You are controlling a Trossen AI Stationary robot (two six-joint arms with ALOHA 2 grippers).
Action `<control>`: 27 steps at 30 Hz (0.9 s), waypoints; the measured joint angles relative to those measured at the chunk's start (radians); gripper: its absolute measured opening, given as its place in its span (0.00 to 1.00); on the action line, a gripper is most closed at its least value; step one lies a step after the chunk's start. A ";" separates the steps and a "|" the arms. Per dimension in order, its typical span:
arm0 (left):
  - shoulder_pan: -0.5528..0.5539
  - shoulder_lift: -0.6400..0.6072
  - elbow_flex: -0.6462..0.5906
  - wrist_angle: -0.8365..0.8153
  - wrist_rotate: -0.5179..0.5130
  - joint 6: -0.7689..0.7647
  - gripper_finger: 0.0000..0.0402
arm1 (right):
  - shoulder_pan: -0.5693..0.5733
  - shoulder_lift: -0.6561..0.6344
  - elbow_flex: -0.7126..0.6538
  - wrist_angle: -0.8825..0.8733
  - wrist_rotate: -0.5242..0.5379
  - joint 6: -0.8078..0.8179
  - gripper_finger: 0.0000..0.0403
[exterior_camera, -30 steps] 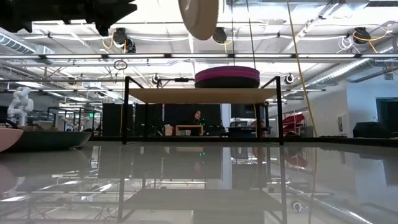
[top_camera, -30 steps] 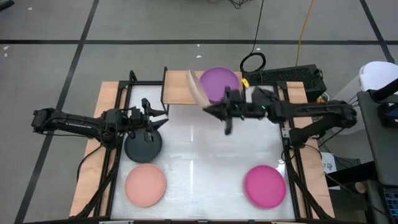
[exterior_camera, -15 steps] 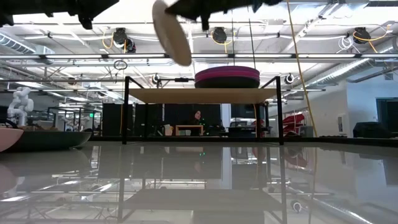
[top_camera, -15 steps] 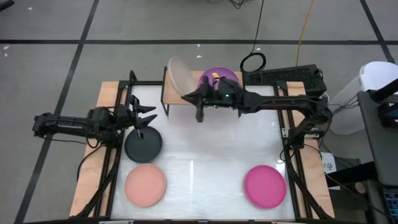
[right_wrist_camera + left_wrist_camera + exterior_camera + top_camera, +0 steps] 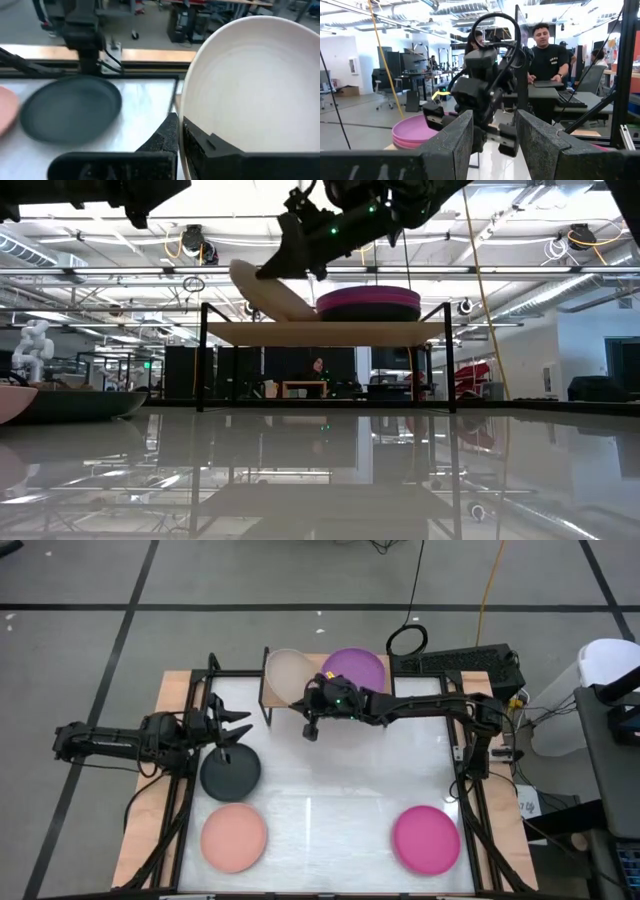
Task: Place and stack plates onto a shelf
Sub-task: Put the light brown plate on the shelf, then stack the black plate on top of the white plate on the shelf
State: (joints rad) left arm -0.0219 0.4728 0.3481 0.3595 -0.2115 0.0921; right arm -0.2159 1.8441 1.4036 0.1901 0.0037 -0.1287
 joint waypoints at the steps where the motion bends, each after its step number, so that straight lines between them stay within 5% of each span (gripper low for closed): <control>1: 0.000 0.000 0.000 0.000 0.000 0.000 0.39 | -0.002 0.001 0.000 -0.012 0.004 -0.001 0.00; 12: 0.000 0.000 0.000 -0.008 0.000 -0.009 0.39 | -0.006 0.001 0.000 -0.032 -0.004 0.008 0.03; 27: 0.000 0.000 0.000 -0.020 0.000 -0.019 0.39 | -0.007 0.001 0.000 -0.045 0.027 -0.004 0.27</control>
State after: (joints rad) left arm -0.0222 0.4728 0.3481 0.3397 -0.2115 0.0734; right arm -0.2227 1.8454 1.4033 0.1455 0.0303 -0.1326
